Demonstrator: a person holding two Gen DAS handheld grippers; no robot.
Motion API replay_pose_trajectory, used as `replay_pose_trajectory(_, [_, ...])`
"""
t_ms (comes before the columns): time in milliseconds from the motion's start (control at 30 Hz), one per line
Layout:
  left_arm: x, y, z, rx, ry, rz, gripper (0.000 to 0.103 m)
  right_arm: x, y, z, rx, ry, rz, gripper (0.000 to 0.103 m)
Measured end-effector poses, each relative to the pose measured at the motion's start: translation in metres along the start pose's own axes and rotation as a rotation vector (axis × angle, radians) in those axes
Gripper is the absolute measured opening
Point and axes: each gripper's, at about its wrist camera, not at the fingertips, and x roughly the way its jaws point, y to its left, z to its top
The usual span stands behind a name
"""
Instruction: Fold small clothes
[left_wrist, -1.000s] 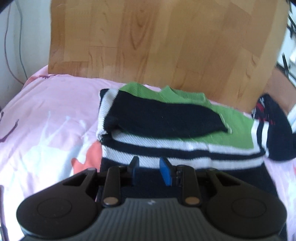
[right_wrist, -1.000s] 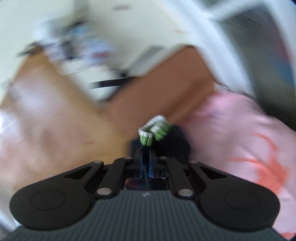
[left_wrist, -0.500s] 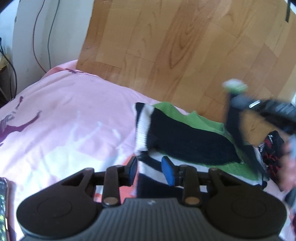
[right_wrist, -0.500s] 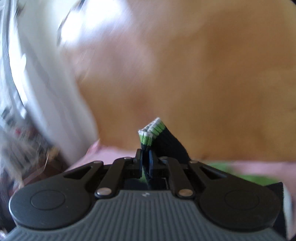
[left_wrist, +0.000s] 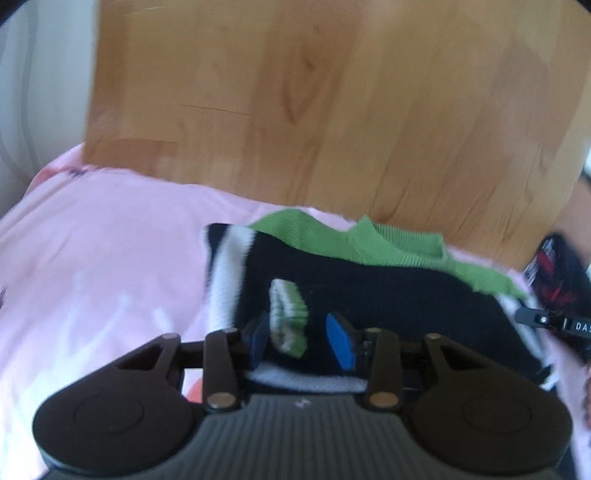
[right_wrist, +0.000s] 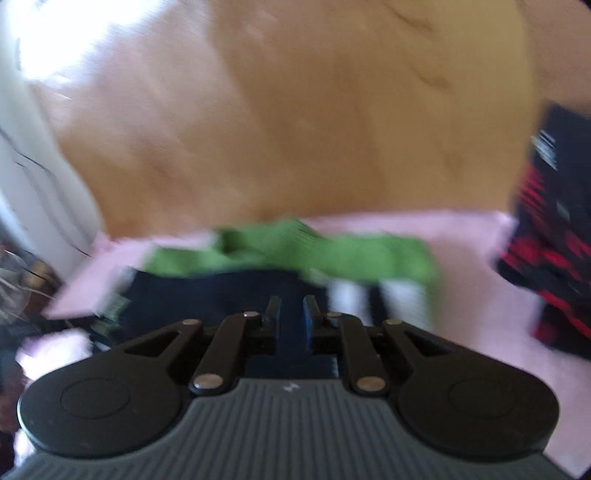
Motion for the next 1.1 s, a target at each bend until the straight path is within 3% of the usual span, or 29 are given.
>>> replay_pose_trajectory(33, [0.012, -0.005, -0.001, 0.024, 0.024, 0.021, 0.035, 0.006, -0.010, -0.004, -0.006, 0.021, -0.061, 0.012])
replay_pose_trajectory(67, [0.018, -0.009, -0.002, 0.047, 0.016, 0.056, 0.038, 0.013, -0.020, -0.007, -0.005, 0.028, -0.122, 0.001])
replay_pose_trajectory(100, [0.021, -0.015, -0.003, 0.082, 0.007, 0.084, 0.038, 0.013, -0.029, -0.006, 0.024, -0.019, -0.119, 0.000])
replay_pose_trajectory(200, [0.009, -0.026, -0.004, 0.135, 0.031, 0.121, 0.037, 0.010, -0.047, -0.003, 0.157, -0.047, -0.143, 0.001])
replay_pose_trajectory(300, [-0.031, -0.023, -0.013, 0.180, -0.009, 0.122, 0.039, -0.008, -0.028, -0.010, 0.064, -0.066, -0.178, 0.011])
replay_pose_trajectory(433, [-0.089, 0.003, -0.047, 0.188, 0.003, 0.108, 0.045, -0.072, -0.017, -0.037, 0.022, -0.098, -0.080, 0.014])
replay_pose_trajectory(600, [-0.145, 0.038, -0.106, 0.128, 0.112, 0.043, 0.045, -0.139, -0.017, -0.097, 0.044, 0.012, 0.085, 0.021])
replay_pose_trajectory(733, [-0.181, 0.050, -0.142, 0.080, 0.132, 0.013, 0.045, -0.174, -0.010, -0.145, 0.053, 0.070, 0.135, 0.021])
replay_pose_trajectory(900, [-0.210, 0.048, -0.175, 0.051, 0.157, -0.043, 0.045, -0.212, -0.010, -0.193, 0.098, 0.080, 0.170, 0.023])
replay_pose_trajectory(1100, [-0.221, 0.044, -0.205, 0.025, 0.241, -0.088, 0.044, -0.246, -0.019, -0.231, 0.142, 0.100, 0.171, 0.041])
